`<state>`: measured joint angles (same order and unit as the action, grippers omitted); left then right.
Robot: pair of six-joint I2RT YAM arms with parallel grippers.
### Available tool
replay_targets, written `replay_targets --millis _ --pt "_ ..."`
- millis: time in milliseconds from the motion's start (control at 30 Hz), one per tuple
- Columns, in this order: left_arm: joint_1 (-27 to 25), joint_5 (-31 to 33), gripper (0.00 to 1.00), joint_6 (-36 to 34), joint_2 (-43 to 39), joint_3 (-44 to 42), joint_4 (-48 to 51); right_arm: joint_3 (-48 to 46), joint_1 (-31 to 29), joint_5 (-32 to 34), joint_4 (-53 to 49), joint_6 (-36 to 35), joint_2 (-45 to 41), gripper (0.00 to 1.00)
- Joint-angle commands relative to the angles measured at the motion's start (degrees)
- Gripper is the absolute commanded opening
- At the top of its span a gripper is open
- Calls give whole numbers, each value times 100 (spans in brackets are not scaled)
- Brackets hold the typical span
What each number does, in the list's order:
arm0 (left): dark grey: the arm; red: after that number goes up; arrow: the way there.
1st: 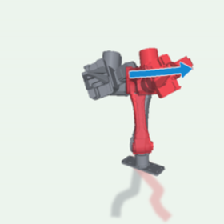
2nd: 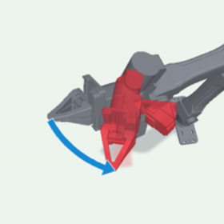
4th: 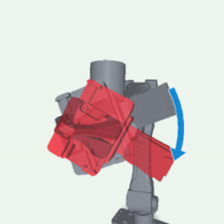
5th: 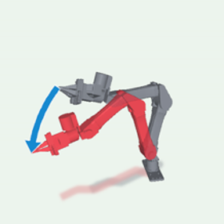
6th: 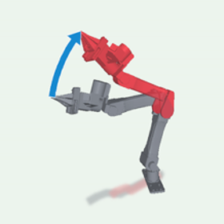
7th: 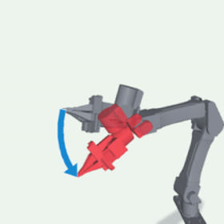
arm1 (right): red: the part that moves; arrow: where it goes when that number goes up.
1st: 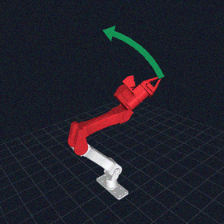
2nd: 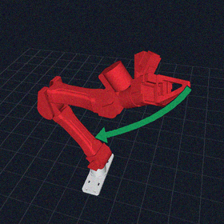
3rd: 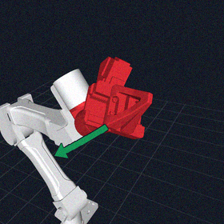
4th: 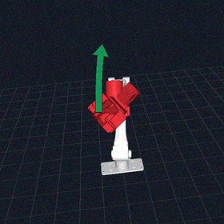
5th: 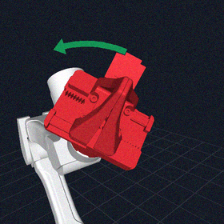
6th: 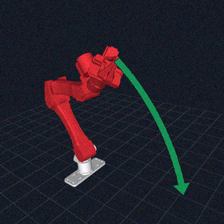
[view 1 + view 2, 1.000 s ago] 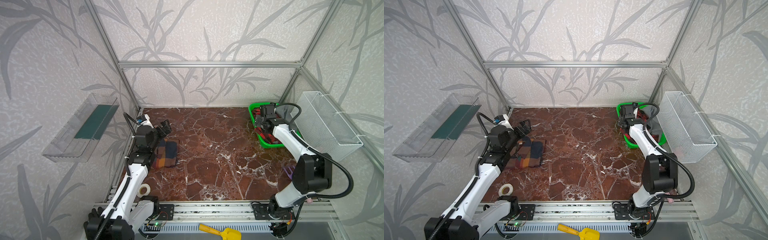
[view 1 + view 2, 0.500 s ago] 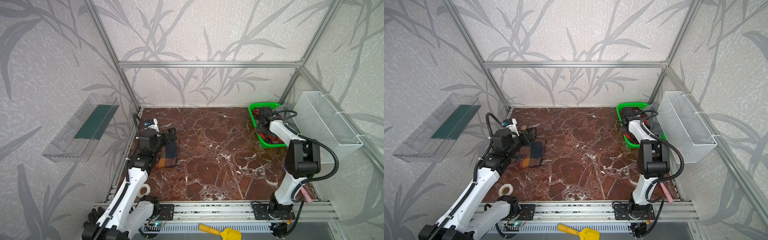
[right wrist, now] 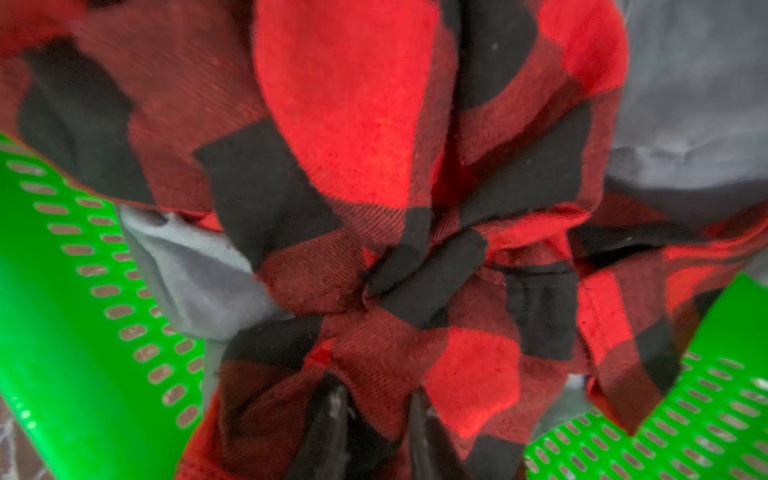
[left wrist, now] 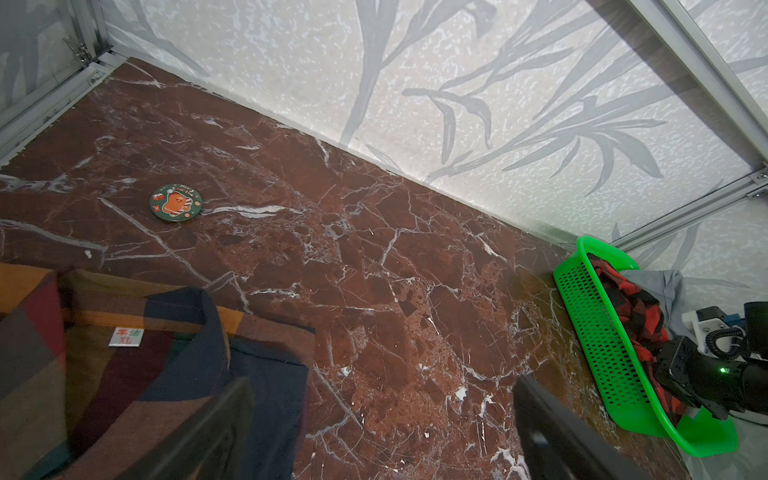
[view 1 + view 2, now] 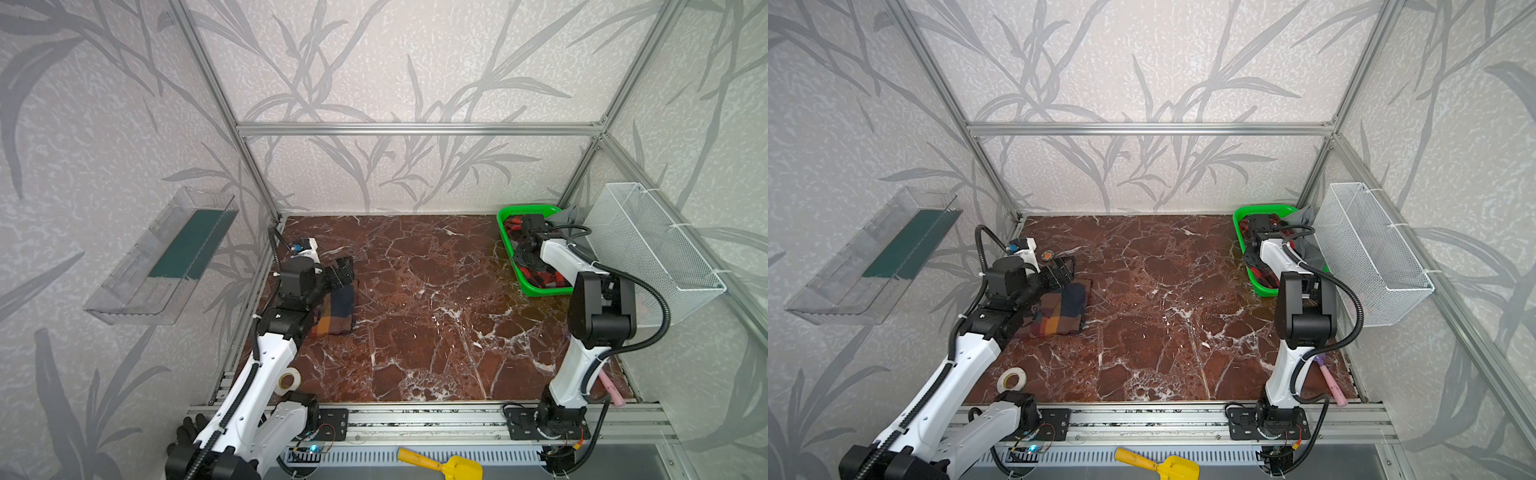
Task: Fold and stack the long sleeve shirts
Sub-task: 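Reach the right gripper into the green basket and grasp the red plaid shirt, then lift the red plaid shirt out of the basket with the right gripper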
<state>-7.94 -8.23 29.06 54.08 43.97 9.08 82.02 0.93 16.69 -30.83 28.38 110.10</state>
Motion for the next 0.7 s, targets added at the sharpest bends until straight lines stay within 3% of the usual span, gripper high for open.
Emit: replay_targets --millis 0,100,667 --pt "-19 -87 98 -62 28 59 86 125 63 -399 -57 -52 129 13" --pt "-17 -95 98 -66 33 68 77 265 76 -491 -269 -49 111 0" --pt "-16 -224 98 -66 32 86 37 -98 -209 -394 114 55 -2132 0"
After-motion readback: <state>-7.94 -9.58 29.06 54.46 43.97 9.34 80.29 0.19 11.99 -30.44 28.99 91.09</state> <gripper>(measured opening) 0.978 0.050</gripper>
